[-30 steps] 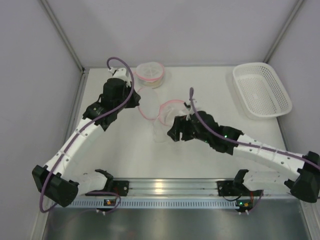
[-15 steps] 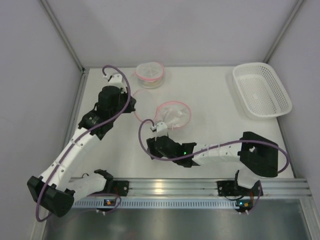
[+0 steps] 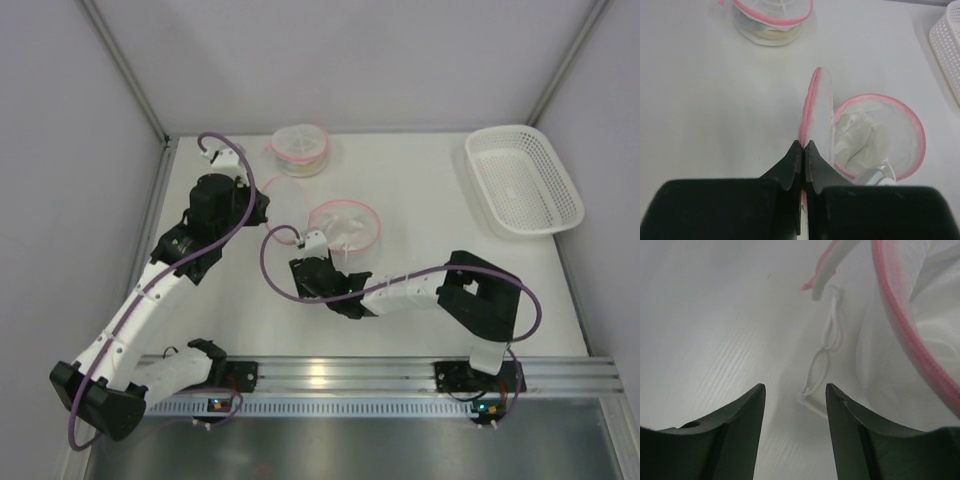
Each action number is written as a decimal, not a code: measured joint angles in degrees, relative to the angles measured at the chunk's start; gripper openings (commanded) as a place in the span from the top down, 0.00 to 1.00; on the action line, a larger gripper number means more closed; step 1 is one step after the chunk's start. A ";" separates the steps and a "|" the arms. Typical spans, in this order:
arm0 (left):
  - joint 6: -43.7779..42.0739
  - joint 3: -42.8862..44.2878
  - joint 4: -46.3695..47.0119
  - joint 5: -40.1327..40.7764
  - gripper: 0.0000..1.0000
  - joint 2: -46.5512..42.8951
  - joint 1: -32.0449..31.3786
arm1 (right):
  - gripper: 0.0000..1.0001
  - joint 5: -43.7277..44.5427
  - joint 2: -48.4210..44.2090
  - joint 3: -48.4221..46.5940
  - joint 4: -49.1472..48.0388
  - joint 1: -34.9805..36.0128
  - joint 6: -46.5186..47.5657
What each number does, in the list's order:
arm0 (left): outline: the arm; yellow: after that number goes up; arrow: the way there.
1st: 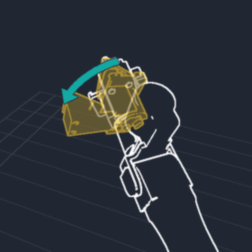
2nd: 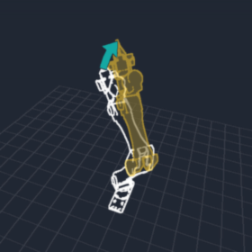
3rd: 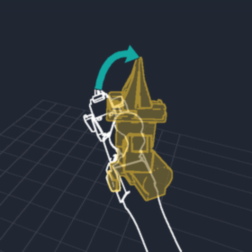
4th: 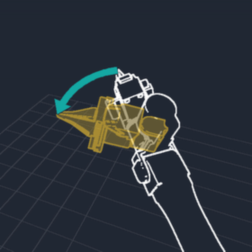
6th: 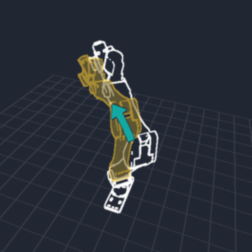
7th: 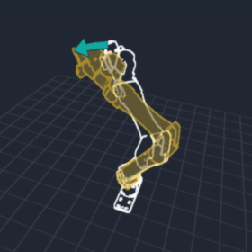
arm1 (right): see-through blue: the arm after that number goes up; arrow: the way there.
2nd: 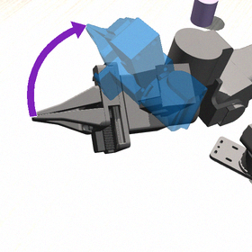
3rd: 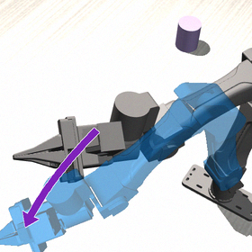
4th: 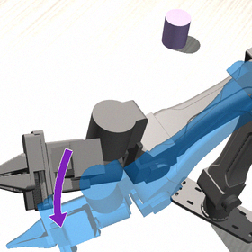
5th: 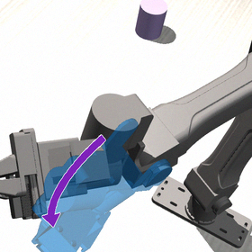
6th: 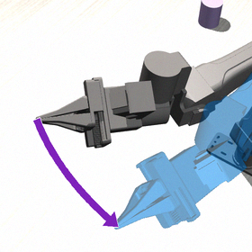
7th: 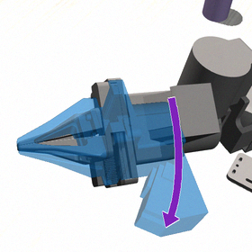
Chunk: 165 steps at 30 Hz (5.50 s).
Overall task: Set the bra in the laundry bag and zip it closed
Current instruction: Adjust the bra in the laundry bag, then adjust the laundry bag at the center of the board.
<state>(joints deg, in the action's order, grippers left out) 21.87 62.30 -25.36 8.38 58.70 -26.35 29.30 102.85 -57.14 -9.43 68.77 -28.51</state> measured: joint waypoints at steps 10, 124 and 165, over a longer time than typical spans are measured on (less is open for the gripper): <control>-0.39 -0.07 0.02 0.09 1.00 0.02 0.00 | 0.54 0.02 7.37 -2.80 1.66 -1.73 0.00; -3.93 5.31 -8.22 2.62 1.00 -5.33 0.39 | 0.30 -26.14 -32.50 0.70 37.22 -26.29 1.66; -14.01 18.64 -17.05 5.92 1.00 2.62 -1.55 | 1.00 -15.87 -20.28 -16.44 34.45 -21.70 -0.57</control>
<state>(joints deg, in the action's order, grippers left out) 7.86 80.95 -42.41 14.31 61.32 -27.90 13.43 82.56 -73.58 25.02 47.07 -29.08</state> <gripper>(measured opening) 0.034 0.011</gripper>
